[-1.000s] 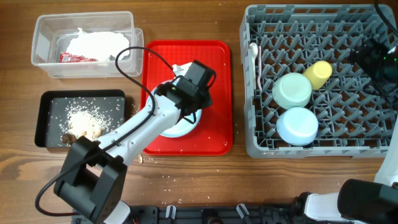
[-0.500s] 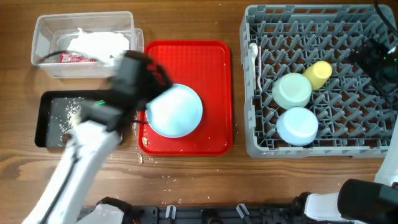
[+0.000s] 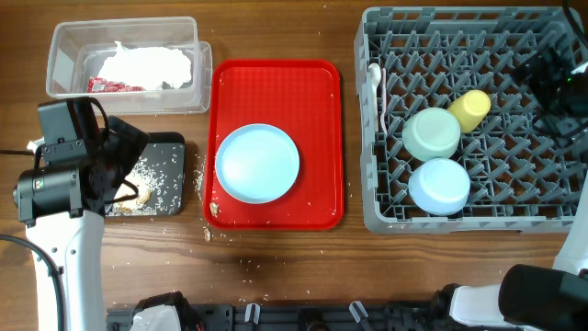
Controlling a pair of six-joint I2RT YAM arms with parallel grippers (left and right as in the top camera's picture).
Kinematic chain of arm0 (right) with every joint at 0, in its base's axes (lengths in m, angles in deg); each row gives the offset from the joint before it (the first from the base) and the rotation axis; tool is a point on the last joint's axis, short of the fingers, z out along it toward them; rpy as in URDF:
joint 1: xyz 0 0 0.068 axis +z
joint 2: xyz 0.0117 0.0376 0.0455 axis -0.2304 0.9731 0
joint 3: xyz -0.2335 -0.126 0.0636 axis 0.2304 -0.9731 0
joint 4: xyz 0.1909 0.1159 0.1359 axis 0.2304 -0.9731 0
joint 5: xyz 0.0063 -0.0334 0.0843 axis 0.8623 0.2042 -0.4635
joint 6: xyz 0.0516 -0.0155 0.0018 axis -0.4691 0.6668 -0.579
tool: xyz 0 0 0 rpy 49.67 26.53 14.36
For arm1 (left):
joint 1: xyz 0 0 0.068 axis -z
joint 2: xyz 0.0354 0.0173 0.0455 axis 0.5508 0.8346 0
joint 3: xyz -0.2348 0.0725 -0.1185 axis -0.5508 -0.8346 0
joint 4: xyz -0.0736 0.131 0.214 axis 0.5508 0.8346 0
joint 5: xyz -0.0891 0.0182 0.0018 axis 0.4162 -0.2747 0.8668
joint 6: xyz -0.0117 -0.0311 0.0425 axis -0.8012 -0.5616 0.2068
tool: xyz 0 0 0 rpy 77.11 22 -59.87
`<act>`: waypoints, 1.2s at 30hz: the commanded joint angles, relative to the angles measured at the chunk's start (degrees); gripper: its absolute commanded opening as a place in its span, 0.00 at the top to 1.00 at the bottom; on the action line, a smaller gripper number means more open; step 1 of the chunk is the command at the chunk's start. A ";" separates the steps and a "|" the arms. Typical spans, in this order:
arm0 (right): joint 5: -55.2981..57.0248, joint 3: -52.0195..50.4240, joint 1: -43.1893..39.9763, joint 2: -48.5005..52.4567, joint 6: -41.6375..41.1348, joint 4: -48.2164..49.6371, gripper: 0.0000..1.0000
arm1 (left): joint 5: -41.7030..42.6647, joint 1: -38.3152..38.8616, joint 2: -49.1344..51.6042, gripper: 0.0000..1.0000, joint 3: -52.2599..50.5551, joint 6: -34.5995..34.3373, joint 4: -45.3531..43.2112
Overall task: Sort waste into correct bins and load items into the dishwasher rack
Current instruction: 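Reach the right gripper to the plate rim and grasp it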
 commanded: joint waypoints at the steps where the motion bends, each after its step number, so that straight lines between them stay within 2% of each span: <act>1: -21.64 -0.33 1.03 -0.09 6.54 -0.26 0.00 | -0.11 -0.33 -0.20 0.00 0.35 0.85 0.07; 3: -26.40 -0.33 3.89 -0.09 12.02 -0.11 0.00 | -0.11 -0.31 -0.20 0.00 0.35 0.83 0.07; 5: -25.79 -0.37 10.71 -0.09 17.75 -0.35 0.00 | -0.11 -0.33 -0.20 0.00 0.35 0.83 0.07; 10: -12.94 -0.37 29.11 0.39 18.16 -0.87 0.00 | -0.11 -0.33 -0.20 0.00 0.35 0.83 0.07; 14: -12.15 -0.37 40.35 1.27 18.25 4.04 0.00 | -0.11 -0.33 -0.20 0.00 0.35 0.85 0.07; 18: -12.17 -0.37 45.33 2.01 12.70 9.35 0.00 | -0.11 -0.31 -0.20 0.00 0.35 0.83 0.07; 22: -8.15 -0.39 49.68 5.68 12.61 9.57 0.00 | -0.11 -0.33 -0.20 0.00 0.35 0.83 0.07; 27: -7.17 -0.39 55.98 16.13 13.92 10.88 0.00 | -0.11 -0.31 -0.20 0.00 0.35 0.83 0.07; 36: -6.56 -0.39 57.16 25.16 13.81 12.00 0.00 | -0.11 -0.33 -0.20 0.00 0.35 0.85 0.07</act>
